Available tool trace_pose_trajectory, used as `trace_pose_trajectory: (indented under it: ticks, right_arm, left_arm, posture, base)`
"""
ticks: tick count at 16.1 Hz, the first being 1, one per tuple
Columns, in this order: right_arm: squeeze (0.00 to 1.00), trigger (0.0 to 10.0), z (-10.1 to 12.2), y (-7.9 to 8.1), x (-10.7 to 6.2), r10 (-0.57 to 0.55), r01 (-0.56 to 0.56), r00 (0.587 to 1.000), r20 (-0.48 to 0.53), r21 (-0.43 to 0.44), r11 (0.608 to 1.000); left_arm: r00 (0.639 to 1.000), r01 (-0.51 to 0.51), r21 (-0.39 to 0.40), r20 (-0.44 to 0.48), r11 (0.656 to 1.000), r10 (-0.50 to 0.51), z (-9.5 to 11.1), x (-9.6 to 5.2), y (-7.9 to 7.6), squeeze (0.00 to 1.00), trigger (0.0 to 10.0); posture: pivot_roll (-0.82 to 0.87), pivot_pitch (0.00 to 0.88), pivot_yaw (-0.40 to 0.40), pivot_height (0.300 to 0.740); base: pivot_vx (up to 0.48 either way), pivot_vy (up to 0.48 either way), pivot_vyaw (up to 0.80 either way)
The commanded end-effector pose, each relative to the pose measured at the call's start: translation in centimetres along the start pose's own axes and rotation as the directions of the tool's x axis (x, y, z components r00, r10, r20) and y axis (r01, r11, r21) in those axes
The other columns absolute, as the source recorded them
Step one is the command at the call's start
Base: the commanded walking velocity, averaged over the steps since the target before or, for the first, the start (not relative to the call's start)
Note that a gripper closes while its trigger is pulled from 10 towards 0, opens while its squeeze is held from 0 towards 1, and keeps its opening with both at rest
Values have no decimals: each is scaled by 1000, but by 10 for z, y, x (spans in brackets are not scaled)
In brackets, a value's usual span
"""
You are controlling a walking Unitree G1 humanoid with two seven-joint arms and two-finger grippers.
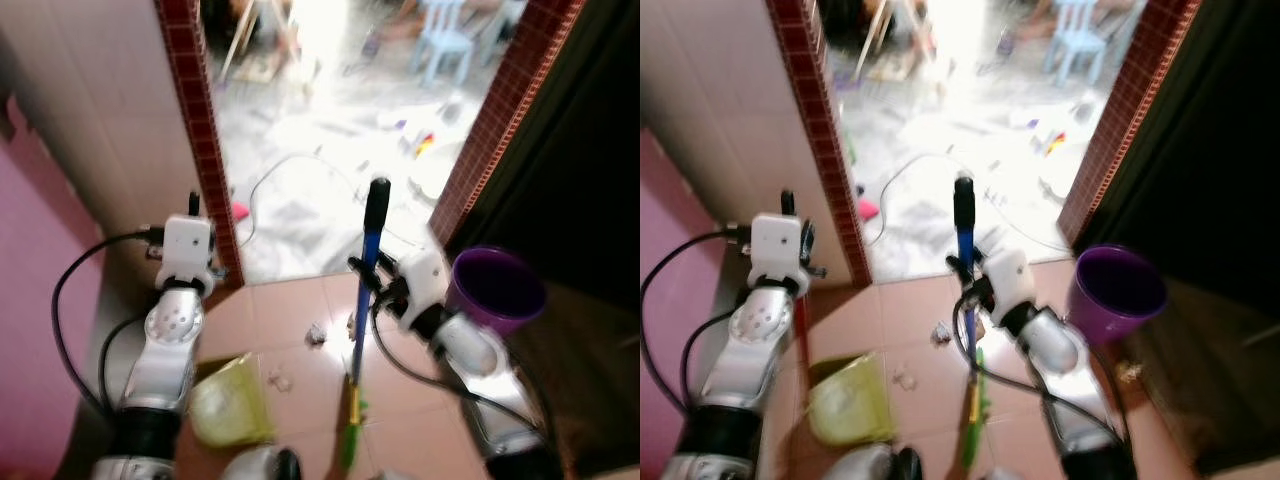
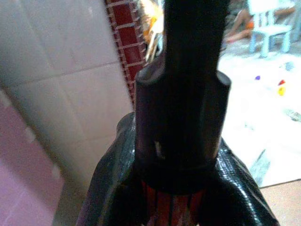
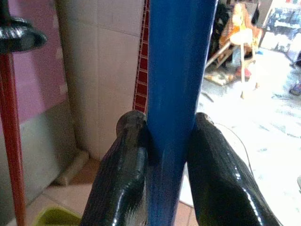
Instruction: Sweep floor
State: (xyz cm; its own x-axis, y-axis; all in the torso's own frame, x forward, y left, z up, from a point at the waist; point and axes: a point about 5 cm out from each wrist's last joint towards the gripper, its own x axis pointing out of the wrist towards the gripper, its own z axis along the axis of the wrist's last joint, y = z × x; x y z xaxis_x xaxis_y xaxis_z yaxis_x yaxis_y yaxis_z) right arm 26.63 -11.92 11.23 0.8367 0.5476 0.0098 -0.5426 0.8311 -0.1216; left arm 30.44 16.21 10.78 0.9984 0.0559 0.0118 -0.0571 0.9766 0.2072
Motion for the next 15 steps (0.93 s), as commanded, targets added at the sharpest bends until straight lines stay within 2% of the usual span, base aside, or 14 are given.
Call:
trace_pose_trajectory:
  ticks: [1, 4, 8, 11, 12, 15]
  right_arm:
    - [0, 10000, 9, 0, -3, 2, -2, 999, 35, -8, 1000]
    - [0, 10000, 11, -4, -3, -25, 24, 998, 49, 3, 1000]
    - [0, 10000, 15, 1, 4, -31, 29, 996, 90, 20, 999]
    - [0, 10000, 17, -1, 8, -48, 46, 993, 105, 19, 999]
    - [0, 10000, 16, -2, 9, -53, 51, 993, 110, 22, 998]
    - [0, 10000, 16, -1, 12, -48, 46, 992, 114, 19, 999]
  left_arm:
    - [1000, -6, 7, 15, 1000, 6, 3, 4, -1, 0, 10000]
    - [999, 30, 10, 40, 999, -30, 4, 2, -6, 0, 10000]
    - [999, 27, 24, 44, 999, -28, 4, 5, 1, 0, 10000]
    - [999, 16, 25, 40, 1000, -17, 0, 2, 4, 0, 10000]
    - [999, -7, 40, 37, 999, 6, -2, 0, 6, 0, 10000]
    - [998, -63, 21, 19, 998, 62, -5, -1, 7, 0, 10000]
  posture:
    - [-130, 0, 26, 740]
    - [-124, 0, 44, 740]
    - [-108, 0, 68, 740]
    - [-100, 0, 78, 740]
    - [-95, 0, 74, 740]
    - [-90, 0, 66, 740]
  base:
    - [0, 0, 0]
    - [176, 0, 0]
    - [387, 0, 0]
    - [0, 0, 0]
    - [0, 0, 0]
    - [0, 0, 0]
